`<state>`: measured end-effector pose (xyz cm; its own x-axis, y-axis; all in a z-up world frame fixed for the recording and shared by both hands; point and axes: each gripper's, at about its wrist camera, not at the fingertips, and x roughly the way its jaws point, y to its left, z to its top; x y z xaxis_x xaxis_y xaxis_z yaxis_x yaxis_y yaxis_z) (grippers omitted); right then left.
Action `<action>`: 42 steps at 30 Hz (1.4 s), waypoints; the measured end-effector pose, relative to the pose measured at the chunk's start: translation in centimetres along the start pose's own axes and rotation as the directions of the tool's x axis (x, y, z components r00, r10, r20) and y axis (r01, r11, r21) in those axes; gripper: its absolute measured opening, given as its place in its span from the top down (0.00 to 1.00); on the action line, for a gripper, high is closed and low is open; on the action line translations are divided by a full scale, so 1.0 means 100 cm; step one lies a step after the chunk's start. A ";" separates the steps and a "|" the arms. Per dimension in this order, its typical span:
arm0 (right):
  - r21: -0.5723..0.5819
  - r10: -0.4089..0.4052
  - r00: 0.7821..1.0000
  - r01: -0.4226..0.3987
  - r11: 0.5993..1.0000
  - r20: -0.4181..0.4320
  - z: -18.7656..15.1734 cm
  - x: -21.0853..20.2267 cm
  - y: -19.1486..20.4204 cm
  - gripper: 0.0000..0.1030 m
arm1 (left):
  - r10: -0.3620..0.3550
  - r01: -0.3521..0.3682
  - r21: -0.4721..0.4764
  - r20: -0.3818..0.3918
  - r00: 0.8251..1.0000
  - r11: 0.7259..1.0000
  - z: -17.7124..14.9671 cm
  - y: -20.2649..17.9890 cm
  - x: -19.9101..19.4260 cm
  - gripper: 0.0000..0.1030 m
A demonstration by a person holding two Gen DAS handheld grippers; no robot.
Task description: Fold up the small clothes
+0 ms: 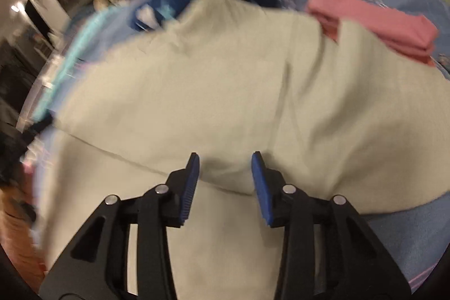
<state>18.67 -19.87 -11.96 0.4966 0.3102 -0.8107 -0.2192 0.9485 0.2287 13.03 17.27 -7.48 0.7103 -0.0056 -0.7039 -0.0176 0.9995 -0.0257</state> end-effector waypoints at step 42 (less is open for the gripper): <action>0.471 -0.275 0.923 0.122 0.874 0.271 -0.044 -0.165 -0.144 0.61 | -0.150 0.155 0.045 -0.104 0.983 0.987 0.000 -0.043 0.062 0.51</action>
<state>9.90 -38.93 -4.27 0.7458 0.0431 -0.6647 0.2645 0.8967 0.3549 17.51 12.93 -11.68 0.6276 -0.1584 -0.7623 0.1248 0.9869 -0.1023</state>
